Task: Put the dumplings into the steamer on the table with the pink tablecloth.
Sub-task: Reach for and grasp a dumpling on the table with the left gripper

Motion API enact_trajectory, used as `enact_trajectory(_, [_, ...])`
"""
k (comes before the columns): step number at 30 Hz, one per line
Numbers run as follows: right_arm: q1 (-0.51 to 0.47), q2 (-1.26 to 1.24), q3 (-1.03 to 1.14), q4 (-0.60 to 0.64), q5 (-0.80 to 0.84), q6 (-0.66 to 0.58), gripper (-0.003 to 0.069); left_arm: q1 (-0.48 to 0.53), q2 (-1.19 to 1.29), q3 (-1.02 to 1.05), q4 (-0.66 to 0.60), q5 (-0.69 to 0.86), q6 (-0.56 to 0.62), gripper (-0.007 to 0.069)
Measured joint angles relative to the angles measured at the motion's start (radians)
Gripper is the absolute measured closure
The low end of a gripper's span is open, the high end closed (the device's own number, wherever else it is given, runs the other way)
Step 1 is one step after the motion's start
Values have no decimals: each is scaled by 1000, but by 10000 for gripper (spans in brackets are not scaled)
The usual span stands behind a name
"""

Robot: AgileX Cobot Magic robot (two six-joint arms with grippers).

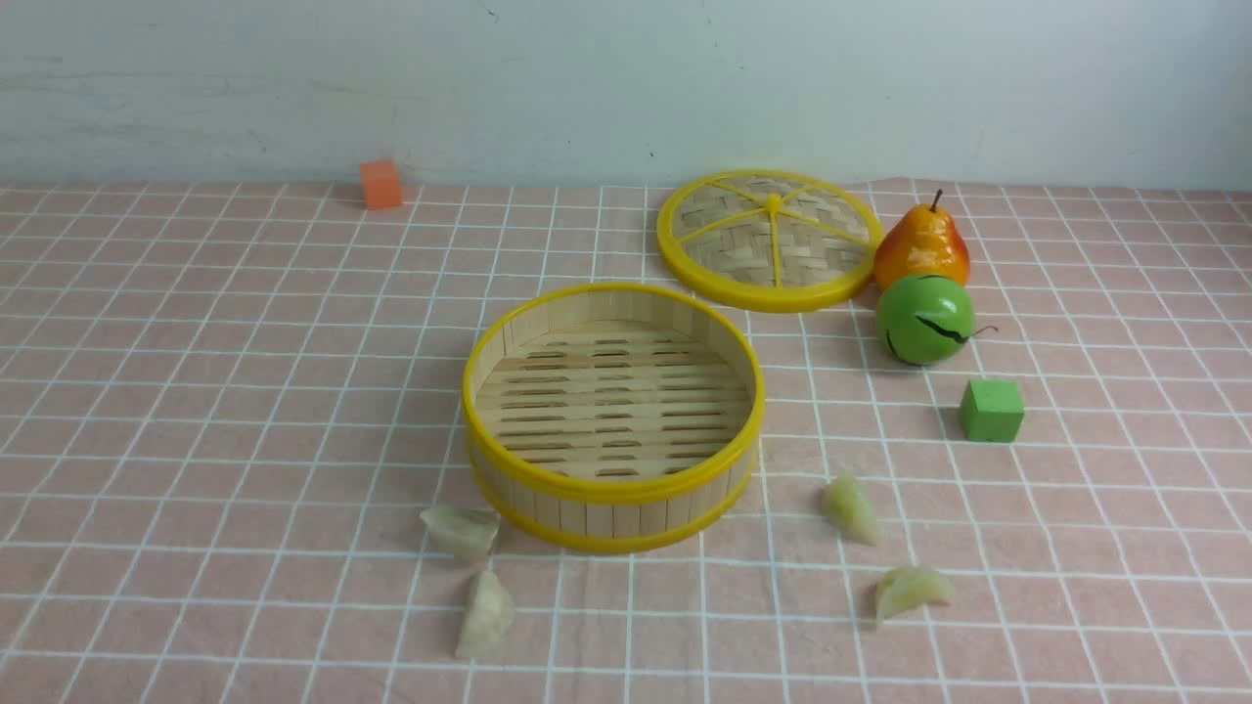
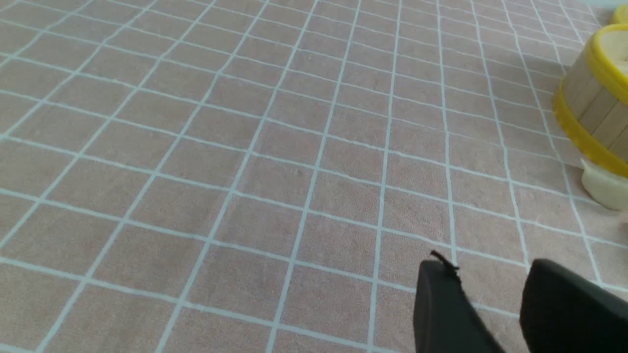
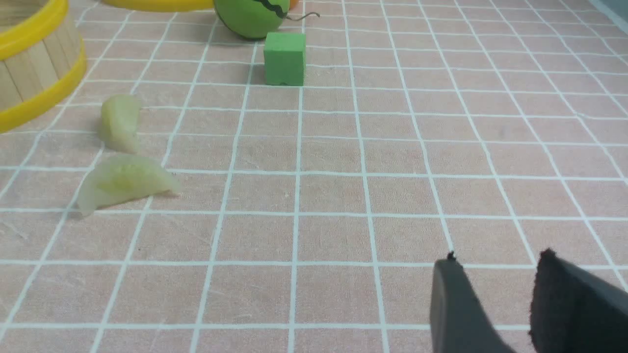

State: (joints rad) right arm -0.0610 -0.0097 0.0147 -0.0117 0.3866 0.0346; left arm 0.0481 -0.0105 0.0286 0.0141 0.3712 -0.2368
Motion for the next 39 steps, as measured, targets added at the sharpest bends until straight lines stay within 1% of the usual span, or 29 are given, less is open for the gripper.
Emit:
enact_trajectory(27, [0, 0, 0, 1, 0, -1, 419, 0, 0, 0, -2, 0, 0, 387])
enact_trajectory(29, [0, 0, 0, 1, 0, -2, 419, -12, 0, 0, -3, 0, 0, 387])
enact_trajectory(34, [0, 0, 0, -7, 0, -3, 419, -81, 0, 0, -3, 0, 0, 387])
enact_trajectory(39, [0, 0, 0, -15, 0, -4, 419, -86, 0, 0, -4, 0, 0, 387])
